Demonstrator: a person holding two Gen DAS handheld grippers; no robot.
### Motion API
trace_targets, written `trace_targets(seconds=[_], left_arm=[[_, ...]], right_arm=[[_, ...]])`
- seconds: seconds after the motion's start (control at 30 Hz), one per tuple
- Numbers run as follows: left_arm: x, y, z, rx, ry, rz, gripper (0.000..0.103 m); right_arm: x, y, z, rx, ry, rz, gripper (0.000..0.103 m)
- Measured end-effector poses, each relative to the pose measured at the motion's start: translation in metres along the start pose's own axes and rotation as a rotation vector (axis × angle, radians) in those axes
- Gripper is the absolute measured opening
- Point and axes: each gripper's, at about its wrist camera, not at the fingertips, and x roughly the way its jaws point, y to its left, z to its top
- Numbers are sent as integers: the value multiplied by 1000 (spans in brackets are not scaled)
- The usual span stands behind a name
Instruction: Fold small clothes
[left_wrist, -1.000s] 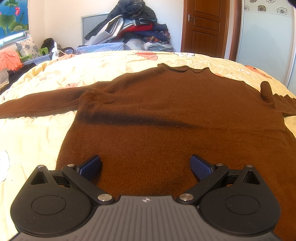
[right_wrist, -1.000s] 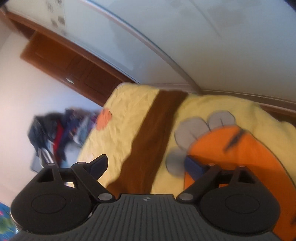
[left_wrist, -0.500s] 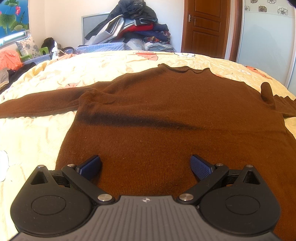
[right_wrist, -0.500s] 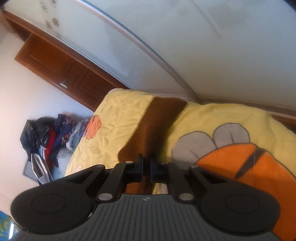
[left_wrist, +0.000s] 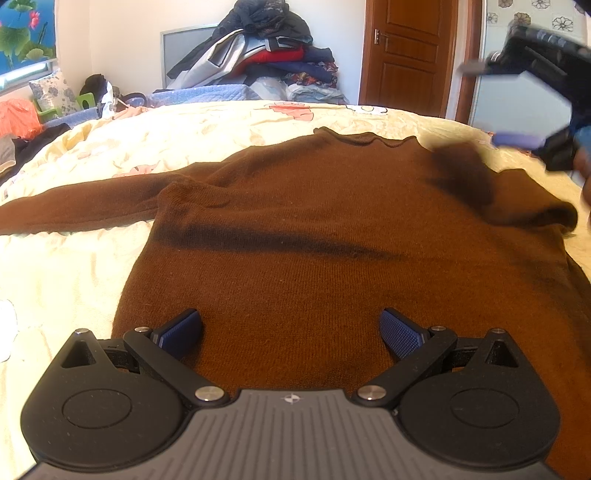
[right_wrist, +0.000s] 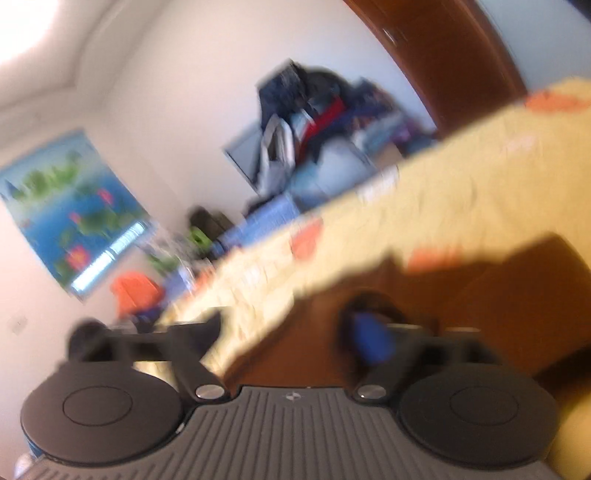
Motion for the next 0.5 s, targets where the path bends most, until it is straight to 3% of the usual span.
trace_targets(seconds=[0.03, 0.13, 0.27, 0.33, 0.4, 0.5], left_arm=[[-4, 3, 2, -6, 5, -24, 103], [-16, 23, 14, -109, 3, -173, 103], [-1, 43, 60, -363, 8, -366, 103], [23, 36, 85, -416, 32, -434, 103], [39, 11, 104, -325, 22, -396, 103], [61, -53, 120, 3, 23, -311, 103]], right_arm=[[-2, 3, -10, 6, -5, 2, 79], [-20, 2, -34, 35, -3, 11, 79], [-53, 3, -68, -110, -34, -110, 79], [-62, -1, -78, -166, -41, -146, 79], [-62, -4, -92, -218, -39, -181, 79], [-61, -13, -108, -186, 4, -194, 80]])
